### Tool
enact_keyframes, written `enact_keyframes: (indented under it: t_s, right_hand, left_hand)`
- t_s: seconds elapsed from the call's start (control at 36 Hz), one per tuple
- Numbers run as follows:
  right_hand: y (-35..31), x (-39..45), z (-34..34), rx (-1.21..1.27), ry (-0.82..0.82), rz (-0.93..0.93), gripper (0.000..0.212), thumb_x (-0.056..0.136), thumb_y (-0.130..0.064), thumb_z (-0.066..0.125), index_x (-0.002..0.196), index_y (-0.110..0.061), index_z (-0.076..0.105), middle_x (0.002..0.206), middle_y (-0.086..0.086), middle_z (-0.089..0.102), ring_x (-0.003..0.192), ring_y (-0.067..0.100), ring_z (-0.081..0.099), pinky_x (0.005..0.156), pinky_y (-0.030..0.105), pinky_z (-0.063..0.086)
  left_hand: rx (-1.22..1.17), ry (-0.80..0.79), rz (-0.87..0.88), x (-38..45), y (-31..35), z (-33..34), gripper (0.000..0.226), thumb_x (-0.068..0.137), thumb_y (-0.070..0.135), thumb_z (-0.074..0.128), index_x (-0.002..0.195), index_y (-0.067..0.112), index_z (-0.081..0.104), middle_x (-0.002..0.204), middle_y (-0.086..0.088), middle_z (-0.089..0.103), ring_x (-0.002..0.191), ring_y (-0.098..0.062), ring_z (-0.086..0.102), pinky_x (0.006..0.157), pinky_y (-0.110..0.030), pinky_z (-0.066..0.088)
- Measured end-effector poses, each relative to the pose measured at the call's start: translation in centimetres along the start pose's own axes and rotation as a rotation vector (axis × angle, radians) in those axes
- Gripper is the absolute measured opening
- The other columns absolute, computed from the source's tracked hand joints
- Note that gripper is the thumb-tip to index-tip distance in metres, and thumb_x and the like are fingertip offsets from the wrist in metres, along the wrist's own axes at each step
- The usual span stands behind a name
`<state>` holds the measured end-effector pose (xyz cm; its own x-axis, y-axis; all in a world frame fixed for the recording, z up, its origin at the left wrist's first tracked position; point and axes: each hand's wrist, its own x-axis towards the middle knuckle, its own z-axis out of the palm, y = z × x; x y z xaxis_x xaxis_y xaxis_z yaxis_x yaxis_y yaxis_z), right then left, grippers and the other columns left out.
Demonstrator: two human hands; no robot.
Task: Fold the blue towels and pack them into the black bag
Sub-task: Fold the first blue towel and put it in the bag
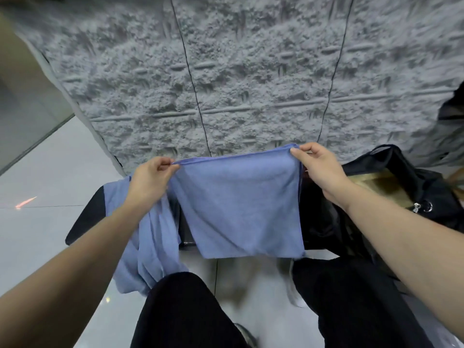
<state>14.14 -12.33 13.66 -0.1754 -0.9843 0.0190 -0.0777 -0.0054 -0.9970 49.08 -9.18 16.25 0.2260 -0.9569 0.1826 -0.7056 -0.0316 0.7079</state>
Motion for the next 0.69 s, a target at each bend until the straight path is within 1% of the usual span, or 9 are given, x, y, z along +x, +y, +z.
enact_keyframes:
  t_s: [0.06,0.11,0.17,0.28,0.42,0.5,0.56,0.61,0.69]
  right_hand:
    - [-0.9,-0.6,-0.1,0.005,0.000,-0.012,0.019,0.090,-0.026,0.072,0.073,-0.025,0.064,0.067,-0.010,0.061,0.056,0.003,0.051,0.057,0.018,0.040]
    - [-1.8,-1.0,-0.3,0.003,0.003,-0.030,0.019,0.092,-0.024,0.070,0.075,-0.024,0.062,0.058,-0.015,0.059,0.051,0.001,0.050,0.053,0.015,0.039]
    - [-2.6,-1.4,-0.5,-0.016,0.002,-0.037,0.020,0.095,-0.023,0.066,0.076,-0.024,0.058,0.052,-0.017,0.057,0.046,-0.003,0.048,0.047,0.012,0.036]
    - [-3.9,-1.8,-0.7,-0.015,-0.017,-0.017,0.021,0.099,-0.025,0.060,0.080,-0.024,0.049,0.065,-0.004,0.051,0.039,0.006,0.044,0.039,0.021,0.033]
    - [-4.8,-2.1,-0.6,-0.020,-0.072,0.031,0.021,0.102,-0.029,0.053,0.083,-0.025,0.044,0.072,0.001,0.047,0.041,0.008,0.048,0.040,0.023,0.038]
    - [-5.1,-1.9,-0.6,-0.039,-0.087,0.038,0.020,0.103,-0.029,0.051,0.085,-0.024,0.045,0.078,0.003,0.049,0.042,0.009,0.048,0.042,0.024,0.042]
    - [-5.2,-1.7,-0.7,-0.062,-0.095,0.045,0.019,0.103,-0.030,0.051,0.086,-0.024,0.045,0.081,0.005,0.050,0.045,0.010,0.050,0.044,0.026,0.044]
    - [-5.2,-1.5,-0.7,-0.095,-0.093,0.050,0.017,0.102,-0.032,0.050,0.088,-0.025,0.045,0.083,0.006,0.051,0.048,0.014,0.051,0.045,0.028,0.045]
    - [-5.0,-1.2,-0.4,-0.120,-0.096,0.059,0.016,0.103,-0.035,0.049,0.089,-0.028,0.044,0.076,0.007,0.051,0.047,0.015,0.053,0.045,0.028,0.047]
  left_hand:
    - [-0.010,-0.049,0.020,-0.4,0.8,-1.1,0.013,0.099,0.025,0.058,0.102,0.013,0.060,0.078,-0.007,0.067,0.052,-0.011,0.062,0.050,-0.018,0.047]
    - [-0.074,-0.135,-0.009,-0.9,1.4,-2.1,0.015,0.101,0.022,0.055,0.105,0.007,0.057,0.074,-0.008,0.065,0.045,-0.011,0.062,0.044,-0.021,0.050]
    - [-0.114,-0.217,-0.043,-1.2,1.8,-3.0,0.019,0.101,0.021,0.054,0.108,0.004,0.053,0.071,-0.011,0.064,0.049,-0.015,0.066,0.050,-0.027,0.056]
    - [-0.121,-0.268,-0.027,-1.5,2.4,-4.4,0.019,0.099,0.020,0.057,0.111,0.006,0.054,0.076,-0.011,0.070,0.061,-0.022,0.071,0.057,-0.026,0.059]
    - [-0.178,-0.338,-0.013,-1.8,3.1,-5.8,0.017,0.092,0.018,0.068,0.107,0.009,0.066,0.088,-0.011,0.074,0.067,-0.014,0.073,0.062,-0.015,0.055]
    - [-0.204,-0.401,-0.036,-1.6,2.8,-6.4,0.018,0.091,0.017,0.069,0.102,0.003,0.070,0.091,-0.017,0.074,0.079,-0.020,0.074,0.068,-0.018,0.058]
    - [-0.239,-0.414,-0.066,-1.4,2.7,-6.6,0.018,0.093,0.018,0.066,0.100,0.002,0.069,0.087,-0.020,0.073,0.077,-0.023,0.074,0.065,-0.020,0.058]
    - [-0.258,-0.398,-0.083,-1.1,2.5,-6.7,0.017,0.094,0.023,0.065,0.095,0.006,0.067,0.076,-0.011,0.072,0.070,-0.022,0.071,0.059,-0.022,0.057]
    - [-0.212,-0.345,-0.086,-0.4,2.3,-6.3,0.018,0.093,0.032,0.066,0.088,0.015,0.068,0.064,-0.002,0.061,0.057,-0.014,0.059,0.052,-0.024,0.051]
